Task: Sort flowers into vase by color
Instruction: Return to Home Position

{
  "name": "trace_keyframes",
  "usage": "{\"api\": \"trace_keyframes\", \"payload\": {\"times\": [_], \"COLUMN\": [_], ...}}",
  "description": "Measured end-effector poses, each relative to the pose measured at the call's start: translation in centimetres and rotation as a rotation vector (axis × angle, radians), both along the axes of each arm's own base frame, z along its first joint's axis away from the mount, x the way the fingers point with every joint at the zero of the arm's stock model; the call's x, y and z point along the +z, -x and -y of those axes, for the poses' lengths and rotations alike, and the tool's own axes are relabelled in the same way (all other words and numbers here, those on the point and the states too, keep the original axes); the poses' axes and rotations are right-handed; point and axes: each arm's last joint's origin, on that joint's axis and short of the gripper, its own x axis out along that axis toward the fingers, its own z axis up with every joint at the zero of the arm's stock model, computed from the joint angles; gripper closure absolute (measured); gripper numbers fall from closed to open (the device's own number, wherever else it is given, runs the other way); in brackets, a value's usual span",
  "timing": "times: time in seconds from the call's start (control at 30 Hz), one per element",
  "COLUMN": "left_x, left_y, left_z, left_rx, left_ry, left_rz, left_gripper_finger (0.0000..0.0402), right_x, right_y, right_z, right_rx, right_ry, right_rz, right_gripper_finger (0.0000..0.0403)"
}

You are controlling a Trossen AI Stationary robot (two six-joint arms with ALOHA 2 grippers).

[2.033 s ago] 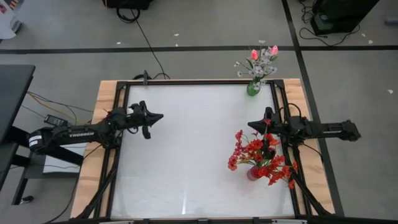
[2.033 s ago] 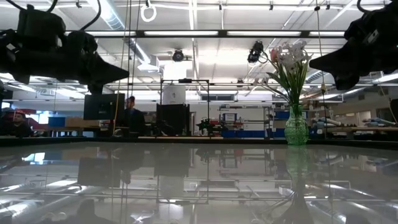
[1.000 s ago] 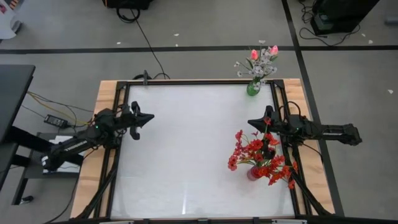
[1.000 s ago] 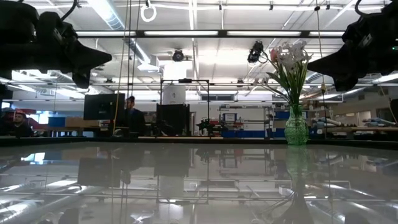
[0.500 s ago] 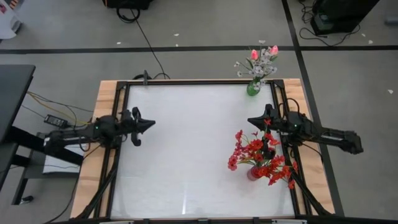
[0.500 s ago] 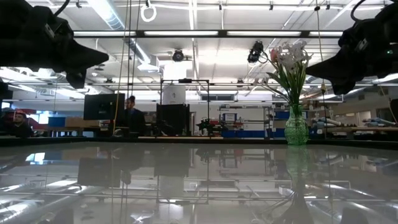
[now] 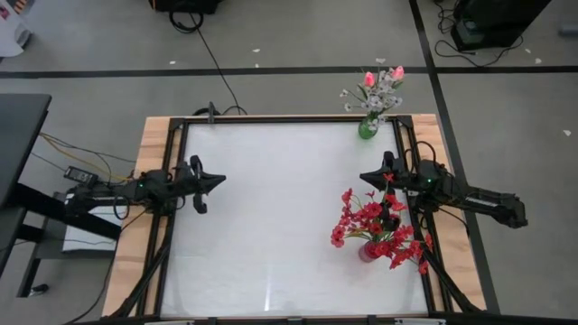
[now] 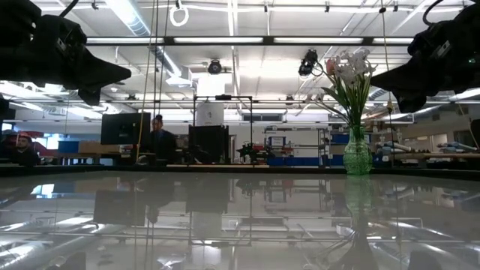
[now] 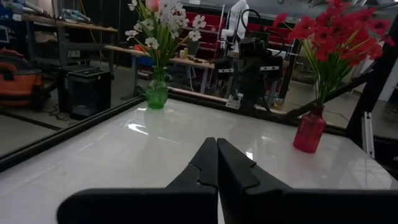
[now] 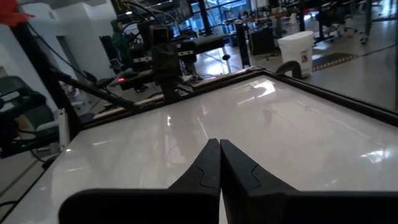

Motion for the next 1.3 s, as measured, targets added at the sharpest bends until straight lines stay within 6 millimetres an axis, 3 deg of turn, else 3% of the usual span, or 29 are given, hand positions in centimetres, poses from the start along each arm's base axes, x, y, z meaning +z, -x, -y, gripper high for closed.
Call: {"api": "trace_keyframes", "payload": {"times": [0.33, 1.3], "left_x": [-0.01, -0.02], "left_y": [-0.01, -0.01], "left_z": [0.00, 0.00], "left_rx": [0.001, 0.001], "left_ry": [0.006, 0.007], "left_rz": [0.001, 0.001], "left_gripper_finger": [0.0382, 0.0379], "right_x": [0.08, 0.08], "right_y": [-0.01, -0.01], "right_z": [-0.04, -0.04], "right_rx": [0.013, 0.013], "right_ry": [-0.018, -0.022], "right_rz": [0.011, 0.011], "right_gripper_finger": [0.0368, 0.0369]}}
